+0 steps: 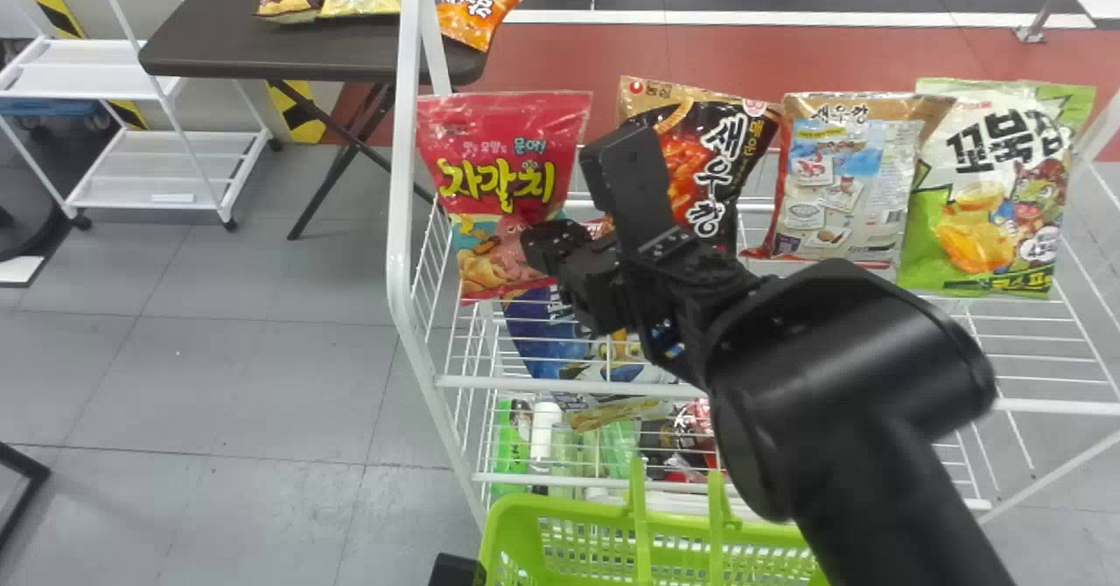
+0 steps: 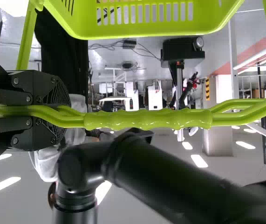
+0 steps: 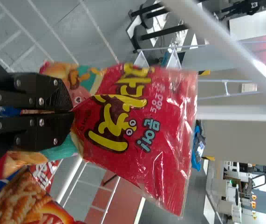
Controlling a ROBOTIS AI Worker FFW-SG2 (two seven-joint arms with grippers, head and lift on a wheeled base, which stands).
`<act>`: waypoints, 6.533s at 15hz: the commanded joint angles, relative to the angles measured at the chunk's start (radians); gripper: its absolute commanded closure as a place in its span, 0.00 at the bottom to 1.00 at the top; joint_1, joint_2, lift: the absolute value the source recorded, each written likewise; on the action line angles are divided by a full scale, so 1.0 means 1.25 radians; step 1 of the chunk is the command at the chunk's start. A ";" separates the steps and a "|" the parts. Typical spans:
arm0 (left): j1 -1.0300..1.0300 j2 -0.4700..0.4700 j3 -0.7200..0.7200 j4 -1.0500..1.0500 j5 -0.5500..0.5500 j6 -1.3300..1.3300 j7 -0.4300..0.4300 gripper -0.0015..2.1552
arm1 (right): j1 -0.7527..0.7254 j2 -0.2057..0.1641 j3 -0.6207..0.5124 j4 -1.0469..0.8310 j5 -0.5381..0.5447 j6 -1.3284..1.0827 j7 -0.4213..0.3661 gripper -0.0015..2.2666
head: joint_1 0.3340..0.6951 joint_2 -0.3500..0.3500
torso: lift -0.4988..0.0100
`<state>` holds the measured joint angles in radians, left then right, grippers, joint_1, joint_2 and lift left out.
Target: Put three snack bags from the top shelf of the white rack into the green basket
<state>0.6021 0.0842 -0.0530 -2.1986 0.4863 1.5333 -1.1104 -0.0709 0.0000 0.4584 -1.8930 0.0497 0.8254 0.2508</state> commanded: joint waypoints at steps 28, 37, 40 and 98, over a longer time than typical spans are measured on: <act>0.024 -0.043 0.001 -0.072 -0.007 -0.054 0.082 1.00 | 0.718 -0.104 -0.471 -0.639 -0.138 0.539 0.455 0.98 | 1.00 0.00 | 0.98; 0.048 -0.040 -0.010 -0.094 -0.014 -0.054 0.083 1.00 | 0.664 -0.121 -0.372 -0.483 0.008 0.314 0.314 0.00 | 1.00 0.00 | 0.98; 0.048 -0.040 -0.021 -0.093 -0.021 -0.054 0.088 1.00 | 0.669 -0.115 -0.470 -0.502 -0.090 0.269 0.323 0.02 | 1.00 0.00 | 0.98; -0.050 -0.029 0.010 -0.014 -0.006 0.030 0.109 1.00 | 0.663 -0.109 -0.439 -0.412 -0.140 0.208 0.357 0.62 | 1.00 0.00 | 0.98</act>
<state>0.5384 0.0468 -0.0382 -2.2121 0.4785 1.5701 -0.9742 0.7666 -0.1208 -0.1222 -2.4441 -0.1640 1.1526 0.7147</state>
